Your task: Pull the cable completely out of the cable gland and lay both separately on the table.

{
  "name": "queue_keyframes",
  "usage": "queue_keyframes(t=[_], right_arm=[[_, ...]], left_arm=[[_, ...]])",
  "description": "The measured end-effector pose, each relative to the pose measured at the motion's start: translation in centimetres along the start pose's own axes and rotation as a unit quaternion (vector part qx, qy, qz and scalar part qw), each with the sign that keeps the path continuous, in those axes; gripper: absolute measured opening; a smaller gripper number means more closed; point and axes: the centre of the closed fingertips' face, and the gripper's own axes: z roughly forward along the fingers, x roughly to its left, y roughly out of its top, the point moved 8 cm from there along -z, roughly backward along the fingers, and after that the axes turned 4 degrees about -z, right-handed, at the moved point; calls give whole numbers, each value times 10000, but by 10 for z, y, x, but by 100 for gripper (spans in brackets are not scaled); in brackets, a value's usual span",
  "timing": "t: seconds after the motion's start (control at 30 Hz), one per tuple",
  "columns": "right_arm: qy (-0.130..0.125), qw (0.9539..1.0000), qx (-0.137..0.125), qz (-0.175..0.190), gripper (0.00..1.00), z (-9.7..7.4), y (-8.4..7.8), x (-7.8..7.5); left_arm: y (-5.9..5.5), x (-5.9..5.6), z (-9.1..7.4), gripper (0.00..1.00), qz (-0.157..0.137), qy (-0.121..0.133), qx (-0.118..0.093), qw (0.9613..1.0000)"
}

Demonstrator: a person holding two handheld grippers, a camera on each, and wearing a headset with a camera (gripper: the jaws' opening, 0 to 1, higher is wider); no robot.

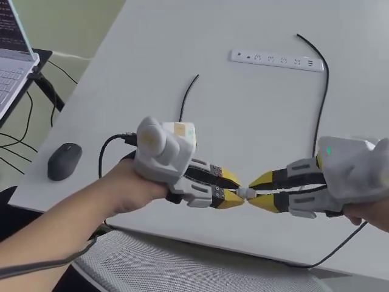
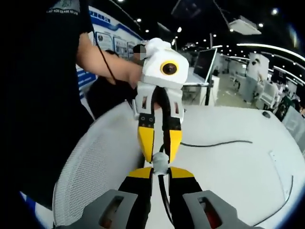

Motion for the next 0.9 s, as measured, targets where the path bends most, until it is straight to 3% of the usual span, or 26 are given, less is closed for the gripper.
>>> queue_keyframes(t=[0.2,0.53,0.77,0.83,0.9], right_arm=[[-267,9996,5,-72,7,0,-2,1],[-281,9996,35,11,8,1,-2,1],[-248,9968,-255,711,9,-3,-2,-1],[-125,9927,-426,1124,10,-8,-4,-2],[31,9856,-525,1609,13,-11,-6,-4]], left_arm=[[1,1,-2,15,15,18,-9,10000],[-1,-1,-1,15,144,37,22,9999],[-1,-1,-2,15,250,41,20,9997],[-2,-1,-1,15,319,46,50,9995],[-2,-2,-1,15,379,66,45,9992]])
